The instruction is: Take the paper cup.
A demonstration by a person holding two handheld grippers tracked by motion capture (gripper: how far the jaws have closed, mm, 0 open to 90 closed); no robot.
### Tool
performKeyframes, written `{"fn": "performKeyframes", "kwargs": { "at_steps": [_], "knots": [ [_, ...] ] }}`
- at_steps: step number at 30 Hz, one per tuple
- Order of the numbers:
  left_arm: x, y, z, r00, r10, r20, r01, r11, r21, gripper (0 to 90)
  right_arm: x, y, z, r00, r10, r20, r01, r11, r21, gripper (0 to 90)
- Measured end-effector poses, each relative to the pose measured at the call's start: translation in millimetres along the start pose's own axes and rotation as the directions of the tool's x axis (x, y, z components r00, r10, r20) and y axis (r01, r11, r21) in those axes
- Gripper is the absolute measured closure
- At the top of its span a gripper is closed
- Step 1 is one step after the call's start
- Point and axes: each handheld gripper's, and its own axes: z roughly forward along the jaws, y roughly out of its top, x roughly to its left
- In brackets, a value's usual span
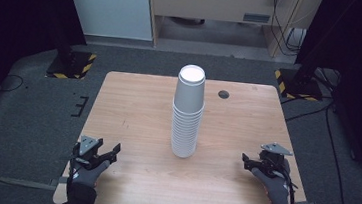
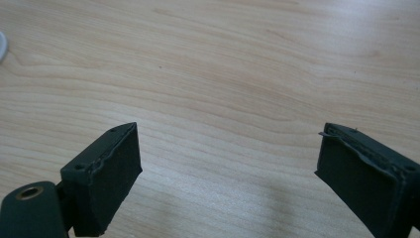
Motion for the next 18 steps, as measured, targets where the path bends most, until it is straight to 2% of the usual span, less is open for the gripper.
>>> {"fn": "performKeyframes", "kwargs": {
  "at_steps": [3,4,12,18],
  "knots": [
    [-1.1,0.1,0.5,1.0,0.002,0.006,-0.002,1.0,0.0,25.5,2.0,1.7,-3.5,0.9999,0.005,-0.015,-0.006,1.0,-0.02,9.3],
    [-1.5,0.2,1.0,1.0,0.004,0.009,-0.004,1.0,0.002,25.5,3.7,3.5,-7.3,0.9996,0.007,-0.026,-0.008,0.999,-0.042,8.8],
    [-0.7,-0.2,0.3,0.9999,0.013,0.006,-0.013,0.9999,0.006,25.6,8.4,9.1,-18.3,0.9971,0.021,-0.073,-0.027,0.996,-0.085,6.3],
    [-0.7,-0.7,0.2,0.9995,0.029,0.007,-0.029,0.9996,0.006,25.6,16.4,17.4,-26.7,0.9959,0.023,-0.088,-0.034,0.991,-0.126,6.1]
  ]
}}
